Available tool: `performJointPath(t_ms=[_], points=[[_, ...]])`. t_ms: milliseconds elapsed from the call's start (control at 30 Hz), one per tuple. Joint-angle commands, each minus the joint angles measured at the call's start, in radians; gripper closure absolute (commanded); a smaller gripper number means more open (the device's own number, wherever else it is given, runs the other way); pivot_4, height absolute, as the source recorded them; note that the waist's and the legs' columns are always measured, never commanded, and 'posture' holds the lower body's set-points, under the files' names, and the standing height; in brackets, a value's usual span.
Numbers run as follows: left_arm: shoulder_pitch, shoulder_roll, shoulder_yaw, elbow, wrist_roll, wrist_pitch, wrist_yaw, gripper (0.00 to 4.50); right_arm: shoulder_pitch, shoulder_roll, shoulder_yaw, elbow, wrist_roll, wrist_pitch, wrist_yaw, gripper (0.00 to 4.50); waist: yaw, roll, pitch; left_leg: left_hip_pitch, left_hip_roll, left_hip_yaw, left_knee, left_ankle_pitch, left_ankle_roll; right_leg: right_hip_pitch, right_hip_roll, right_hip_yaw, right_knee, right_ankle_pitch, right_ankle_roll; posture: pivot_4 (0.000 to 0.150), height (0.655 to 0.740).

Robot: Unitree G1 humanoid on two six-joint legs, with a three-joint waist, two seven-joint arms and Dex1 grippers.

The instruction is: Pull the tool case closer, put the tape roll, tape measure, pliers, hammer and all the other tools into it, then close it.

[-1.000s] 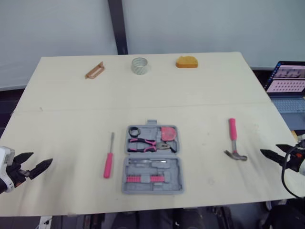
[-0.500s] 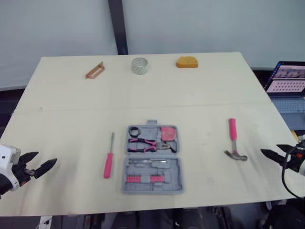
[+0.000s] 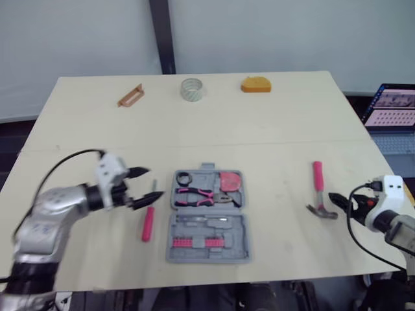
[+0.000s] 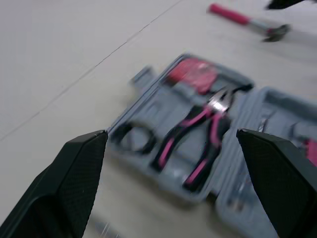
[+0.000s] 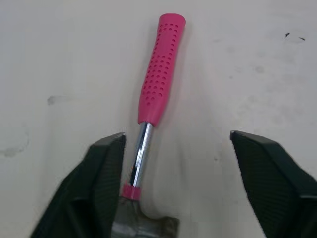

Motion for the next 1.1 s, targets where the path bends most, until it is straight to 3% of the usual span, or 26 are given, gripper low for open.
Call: performJointPath(t_ms=[33, 433, 1100], points=[[-0.073, -0.048, -0.117, -0.034, 0.032, -0.041, -0.038, 0.00, 0.000, 0.019, -0.013, -0.083, -0.017, 0.064, -0.100, 1.29, 0.000, 0.000, 0.000, 0.000, 0.000, 0.000, 0.000, 0.000, 0.000, 0.000, 0.000, 0.000, 0.000, 0.000, 0.000, 0.150, 0.7400], [-0.178, -0.205, -0.282, 0.042, 0.134, -0.157, -0.032, 0.00, -0.001, 0.112, 0.028, -0.199, -0.023, 0.143, -0.190, 1.29, 0.000, 0.000, 0.000, 0.000, 0.000, 0.000, 0.000, 0.000, 0.000, 0.000, 0.000, 0.000, -0.001, 0.000, 0.000, 0.150, 0.7400], [-0.190, -0.226, -0.284, 0.054, 0.170, -0.166, -0.024, 0.00, -0.006, 0.158, 0.072, -0.119, -0.099, 0.156, -0.239, 1.29, 0.004, 0.000, 0.000, 0.000, 0.000, 0.000, 0.000, 0.000, 0.000, 0.000, 0.000, 0.000, 0.000, 0.000, 0.000, 0.150, 0.7400]])
